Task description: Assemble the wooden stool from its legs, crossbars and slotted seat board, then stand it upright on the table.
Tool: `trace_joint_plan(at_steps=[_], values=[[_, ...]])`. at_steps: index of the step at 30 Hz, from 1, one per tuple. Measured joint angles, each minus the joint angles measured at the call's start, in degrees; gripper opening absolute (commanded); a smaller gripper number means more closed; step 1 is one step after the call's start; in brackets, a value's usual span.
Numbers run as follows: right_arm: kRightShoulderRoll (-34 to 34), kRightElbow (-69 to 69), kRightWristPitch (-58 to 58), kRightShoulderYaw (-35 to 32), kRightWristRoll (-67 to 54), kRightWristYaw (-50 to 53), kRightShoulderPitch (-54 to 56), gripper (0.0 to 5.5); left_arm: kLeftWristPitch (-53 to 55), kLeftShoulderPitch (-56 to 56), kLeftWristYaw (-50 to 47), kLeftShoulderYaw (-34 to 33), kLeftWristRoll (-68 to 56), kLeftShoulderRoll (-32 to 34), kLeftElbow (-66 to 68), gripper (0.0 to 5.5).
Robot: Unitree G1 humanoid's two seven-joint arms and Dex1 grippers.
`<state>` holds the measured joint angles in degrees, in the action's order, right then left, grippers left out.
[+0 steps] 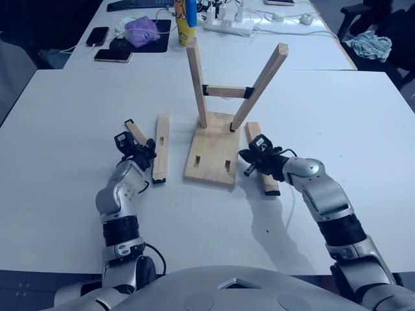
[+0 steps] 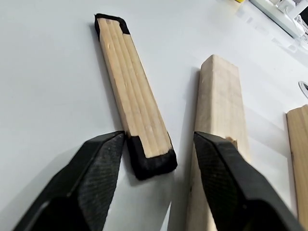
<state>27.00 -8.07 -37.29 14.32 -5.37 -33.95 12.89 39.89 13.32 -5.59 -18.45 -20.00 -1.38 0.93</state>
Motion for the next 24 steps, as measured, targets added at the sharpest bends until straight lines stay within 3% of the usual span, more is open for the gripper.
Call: trace_joint_plan(at_steps=[11,17,24], values=[[-1.1,-0.3,-0.5,-0.2,-0.1,0.3,0.2,0.0,-2.1,5.6,0.1,-1.8,-0.3,3.8,9.5,2.64],[-2.3,-2.1,-1.9,-1.0,-0.6,2.1,-1.3,0.0,2.0,10.2,0.1,-2.6,-1.3,7.0,14.1,2.64],[-3.8,-3.9,-3.5,-2.6,-1.5,3.9,-2.1,0.0,7.6,14.0,0.0,1.0,1.1,10.6,17.0,2.64]])
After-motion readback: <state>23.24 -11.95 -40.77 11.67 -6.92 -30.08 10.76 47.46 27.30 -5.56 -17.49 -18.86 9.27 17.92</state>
